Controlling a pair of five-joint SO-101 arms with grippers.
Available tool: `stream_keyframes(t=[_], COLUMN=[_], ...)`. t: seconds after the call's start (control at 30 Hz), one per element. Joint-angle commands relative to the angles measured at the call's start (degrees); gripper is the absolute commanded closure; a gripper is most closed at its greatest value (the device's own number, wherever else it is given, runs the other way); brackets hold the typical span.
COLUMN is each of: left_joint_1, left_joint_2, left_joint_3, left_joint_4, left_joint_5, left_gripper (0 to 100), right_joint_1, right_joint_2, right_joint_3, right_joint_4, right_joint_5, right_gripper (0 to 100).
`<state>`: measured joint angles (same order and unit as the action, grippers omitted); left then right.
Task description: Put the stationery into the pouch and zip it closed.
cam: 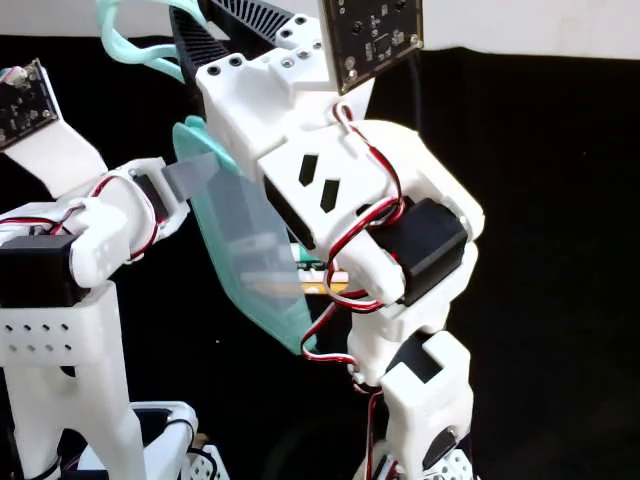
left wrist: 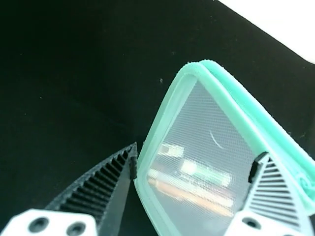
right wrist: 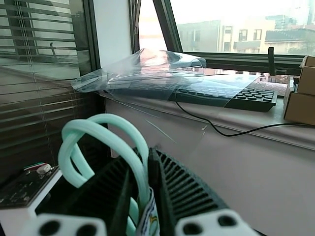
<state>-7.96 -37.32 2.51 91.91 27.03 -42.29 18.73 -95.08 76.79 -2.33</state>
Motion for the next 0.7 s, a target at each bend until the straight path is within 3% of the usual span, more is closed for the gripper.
stream_keyframes(t=[0.0, 0.67], left_joint_1=[-0.75, 3.30], left_joint_2=[-0.75, 0.75], left_joint_3=[-2.51, -7.69], left_joint_4=[-1.49, -3.69], left_joint_5=[0.44, 0.62], left_gripper=[63, 63], right_joint_1=[-0.57, -0.92], right_joint_2=[-0.31, -0.31], right_joint_3=[-1.63, -1.63], right_joint_4=[0.13, 0.13], right_joint_5=[-0.18, -0.18], right_gripper=[99.2, 99.2])
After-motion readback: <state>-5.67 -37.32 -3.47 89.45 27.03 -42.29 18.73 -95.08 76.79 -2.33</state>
